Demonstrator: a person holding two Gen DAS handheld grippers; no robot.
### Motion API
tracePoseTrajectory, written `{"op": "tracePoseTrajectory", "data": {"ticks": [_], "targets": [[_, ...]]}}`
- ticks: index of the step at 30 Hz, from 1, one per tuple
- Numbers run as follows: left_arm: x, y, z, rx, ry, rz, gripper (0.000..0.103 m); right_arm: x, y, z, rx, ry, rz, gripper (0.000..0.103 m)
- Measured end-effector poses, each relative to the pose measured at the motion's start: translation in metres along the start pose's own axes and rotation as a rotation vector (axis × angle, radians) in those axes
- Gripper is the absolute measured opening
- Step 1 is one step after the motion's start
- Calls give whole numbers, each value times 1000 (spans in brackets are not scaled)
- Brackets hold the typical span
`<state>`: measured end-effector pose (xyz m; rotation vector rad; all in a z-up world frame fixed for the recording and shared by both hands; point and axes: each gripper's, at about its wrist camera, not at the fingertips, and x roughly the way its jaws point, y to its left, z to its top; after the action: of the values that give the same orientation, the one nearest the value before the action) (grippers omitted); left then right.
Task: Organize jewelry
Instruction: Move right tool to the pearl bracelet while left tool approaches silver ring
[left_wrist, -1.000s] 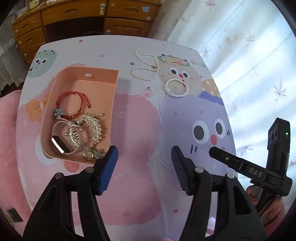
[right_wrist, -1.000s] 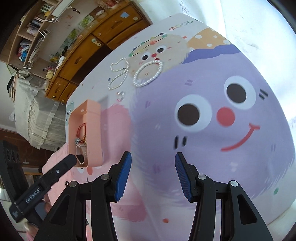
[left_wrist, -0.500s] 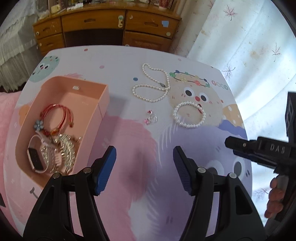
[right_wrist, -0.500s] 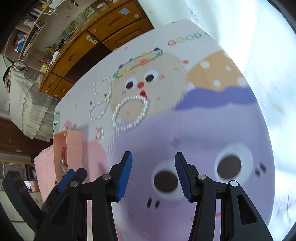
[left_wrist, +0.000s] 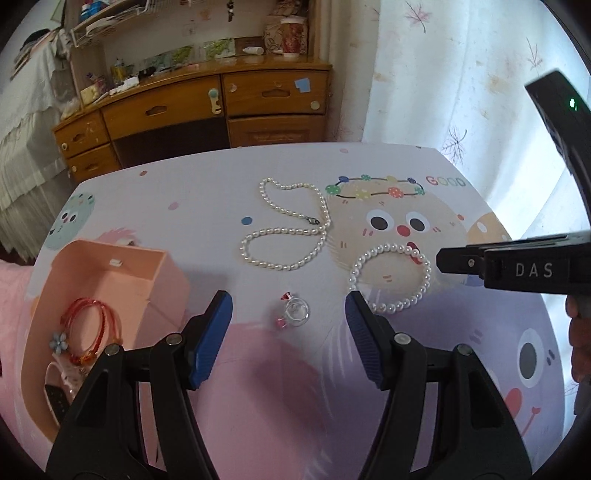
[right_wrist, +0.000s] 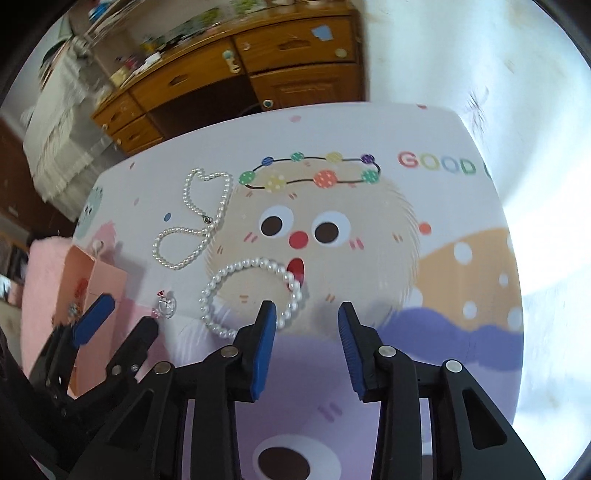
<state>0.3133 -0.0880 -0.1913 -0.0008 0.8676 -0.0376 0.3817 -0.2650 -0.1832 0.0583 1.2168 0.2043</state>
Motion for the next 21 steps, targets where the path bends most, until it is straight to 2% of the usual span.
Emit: {"op": "tracePoseTrajectory", "data": {"ticks": [7,11,15,21], "targets": [[25,-4,-2,0,36,-12,58,11,8,0,-73,19,-35,31],[34,-7,-3,26,52,-26,44,15,7,0,-77,20,-44,26],[38,-12,-2,59,41,-26,37,21,5,2,-75,33,-40,23],[39,-14,-1,60,35,-47,21,28,10,1,-127,40,-56,8]]}}
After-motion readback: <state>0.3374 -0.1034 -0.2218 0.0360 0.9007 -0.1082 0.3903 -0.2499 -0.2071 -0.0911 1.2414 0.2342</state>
